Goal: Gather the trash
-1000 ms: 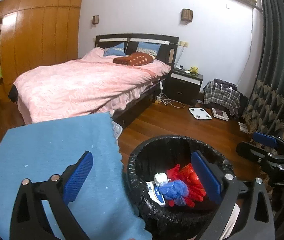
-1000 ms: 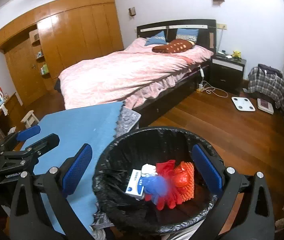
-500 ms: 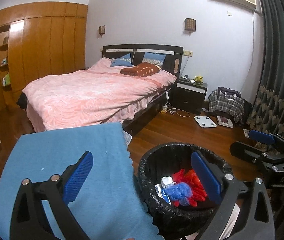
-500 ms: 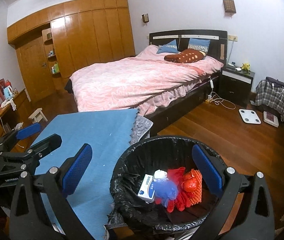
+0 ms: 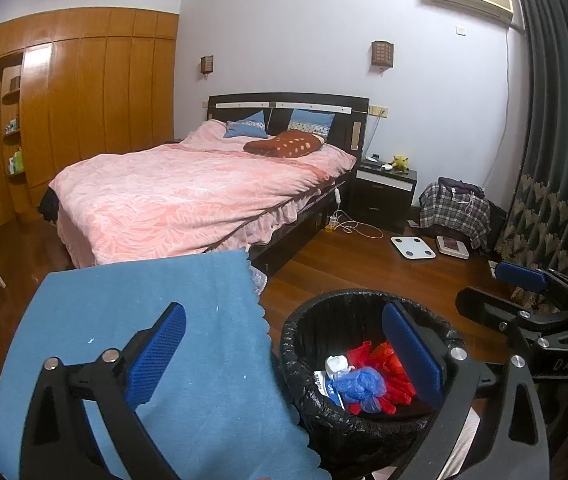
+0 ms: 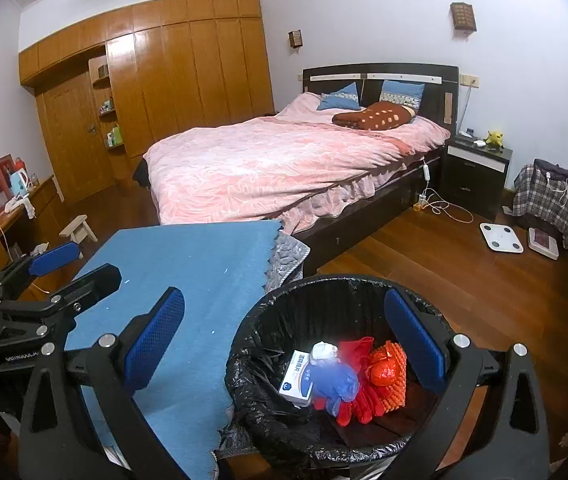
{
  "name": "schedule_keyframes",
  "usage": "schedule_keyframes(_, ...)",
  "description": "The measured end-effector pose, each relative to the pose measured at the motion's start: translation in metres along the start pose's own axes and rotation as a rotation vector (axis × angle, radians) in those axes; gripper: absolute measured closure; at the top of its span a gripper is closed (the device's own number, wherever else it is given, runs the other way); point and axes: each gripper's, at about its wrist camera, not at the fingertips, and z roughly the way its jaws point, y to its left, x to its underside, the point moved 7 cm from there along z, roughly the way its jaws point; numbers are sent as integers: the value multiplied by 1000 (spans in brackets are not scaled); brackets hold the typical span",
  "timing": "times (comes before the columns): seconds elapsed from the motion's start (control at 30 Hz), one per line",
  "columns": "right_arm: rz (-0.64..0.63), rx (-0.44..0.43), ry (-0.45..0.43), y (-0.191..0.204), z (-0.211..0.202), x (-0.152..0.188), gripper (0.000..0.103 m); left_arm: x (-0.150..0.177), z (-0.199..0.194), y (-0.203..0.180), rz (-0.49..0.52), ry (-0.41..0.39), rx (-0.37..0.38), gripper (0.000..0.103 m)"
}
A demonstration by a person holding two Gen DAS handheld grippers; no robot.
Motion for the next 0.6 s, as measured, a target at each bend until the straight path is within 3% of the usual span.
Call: schedule_keyframes(0.6,-1,-1,-2,1,0,0,6,-1,-1,0,1,0,-1,6)
